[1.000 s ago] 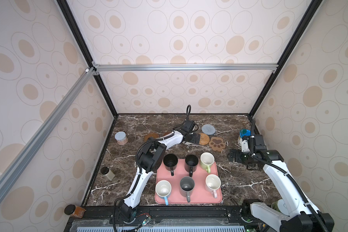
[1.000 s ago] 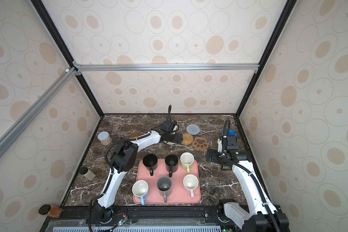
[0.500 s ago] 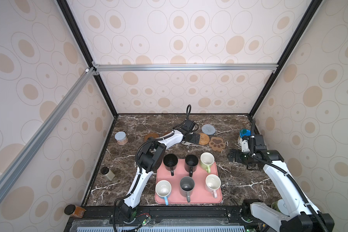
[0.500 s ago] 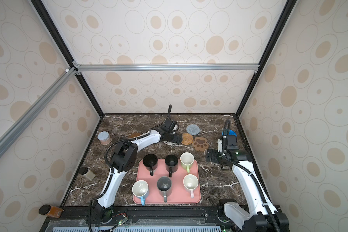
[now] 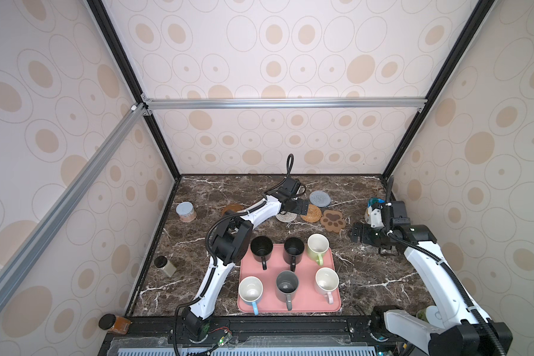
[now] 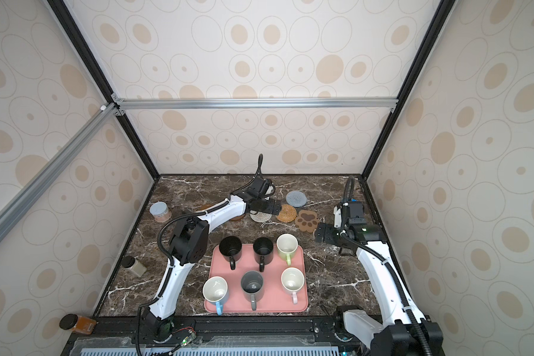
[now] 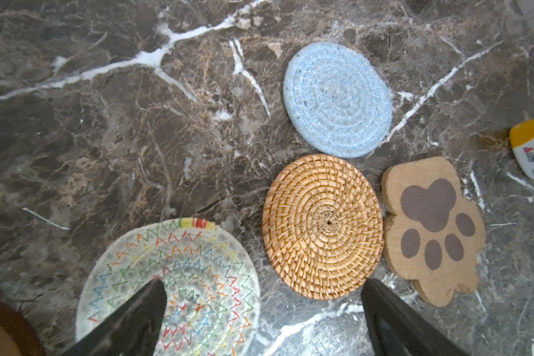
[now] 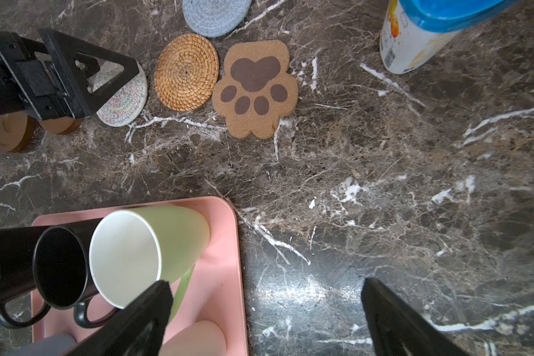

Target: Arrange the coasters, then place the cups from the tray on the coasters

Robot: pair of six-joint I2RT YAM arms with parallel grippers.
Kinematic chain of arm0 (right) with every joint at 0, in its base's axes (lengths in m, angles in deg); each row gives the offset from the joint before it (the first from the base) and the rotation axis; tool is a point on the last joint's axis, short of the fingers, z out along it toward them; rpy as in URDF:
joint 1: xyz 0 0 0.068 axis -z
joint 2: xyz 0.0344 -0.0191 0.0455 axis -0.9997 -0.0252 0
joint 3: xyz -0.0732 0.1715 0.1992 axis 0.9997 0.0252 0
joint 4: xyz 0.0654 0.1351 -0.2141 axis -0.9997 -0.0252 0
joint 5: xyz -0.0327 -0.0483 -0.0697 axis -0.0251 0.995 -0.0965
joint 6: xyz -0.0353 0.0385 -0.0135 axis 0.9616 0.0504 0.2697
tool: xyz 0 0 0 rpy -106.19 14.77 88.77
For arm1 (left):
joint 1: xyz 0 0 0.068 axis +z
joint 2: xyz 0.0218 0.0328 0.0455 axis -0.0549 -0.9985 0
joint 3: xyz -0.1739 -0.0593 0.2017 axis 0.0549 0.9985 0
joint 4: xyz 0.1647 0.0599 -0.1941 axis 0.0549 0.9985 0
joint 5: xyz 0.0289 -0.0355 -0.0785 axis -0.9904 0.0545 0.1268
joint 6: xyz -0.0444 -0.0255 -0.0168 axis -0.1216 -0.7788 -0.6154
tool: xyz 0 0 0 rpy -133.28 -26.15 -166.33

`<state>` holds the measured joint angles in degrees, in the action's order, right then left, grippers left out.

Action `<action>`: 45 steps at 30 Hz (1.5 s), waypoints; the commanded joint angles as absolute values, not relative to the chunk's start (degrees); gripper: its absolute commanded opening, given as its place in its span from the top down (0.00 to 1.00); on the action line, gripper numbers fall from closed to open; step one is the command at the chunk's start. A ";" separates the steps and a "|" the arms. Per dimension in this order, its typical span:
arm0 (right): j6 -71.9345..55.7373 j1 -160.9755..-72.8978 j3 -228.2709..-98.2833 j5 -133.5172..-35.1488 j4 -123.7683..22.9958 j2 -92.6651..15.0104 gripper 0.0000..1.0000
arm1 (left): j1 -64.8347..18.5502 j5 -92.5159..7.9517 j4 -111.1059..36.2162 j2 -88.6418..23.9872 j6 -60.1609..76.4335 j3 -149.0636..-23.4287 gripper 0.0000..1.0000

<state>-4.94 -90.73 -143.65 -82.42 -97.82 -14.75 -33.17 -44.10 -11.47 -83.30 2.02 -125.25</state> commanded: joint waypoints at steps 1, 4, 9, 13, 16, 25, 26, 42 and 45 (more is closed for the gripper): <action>-5.55 -90.45 -145.34 -84.47 -96.06 -16.59 0.00 | -32.73 -43.74 -15.32 -75.71 1.53 -120.95 0.00; -6.11 -90.40 -145.86 -86.08 -94.39 -18.63 0.00 | -32.62 -43.67 -19.82 -70.63 0.36 -114.41 0.00; -6.57 -90.47 -147.16 -88.30 -91.85 -22.89 0.00 | -32.12 -44.10 -23.42 -63.92 -1.42 -105.29 0.00; -6.66 -90.43 -148.35 -90.50 -89.89 -26.57 0.00 | -31.70 -44.38 -26.38 -60.11 -3.61 -98.76 0.00; -6.56 -90.48 -149.58 -92.08 -88.23 -30.00 0.00 | -31.51 -44.34 -29.01 -57.21 -5.45 -94.11 0.00; -9.92 -90.46 -152.20 -98.90 -80.67 -40.84 0.00 | -31.47 -44.55 -32.16 -52.24 -7.60 -86.48 0.00; -10.29 -90.55 -152.76 -99.30 -80.21 -42.16 0.00 | -31.47 -44.55 -32.18 -51.93 -7.69 -86.19 0.00; -14.38 -93.20 -154.66 -106.71 -75.95 -53.44 0.00 | -31.46 -44.97 -32.70 -50.47 -8.90 -83.43 0.00; -14.70 -93.81 -154.92 -107.37 -75.68 -54.61 0.00 | -31.44 -45.10 -32.80 -50.47 -8.94 -83.41 0.00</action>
<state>-13.73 -93.13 -153.68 -105.72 -76.25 -53.26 -31.68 -44.30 -32.19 -52.31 -8.01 -83.30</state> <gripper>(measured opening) 0.997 0.999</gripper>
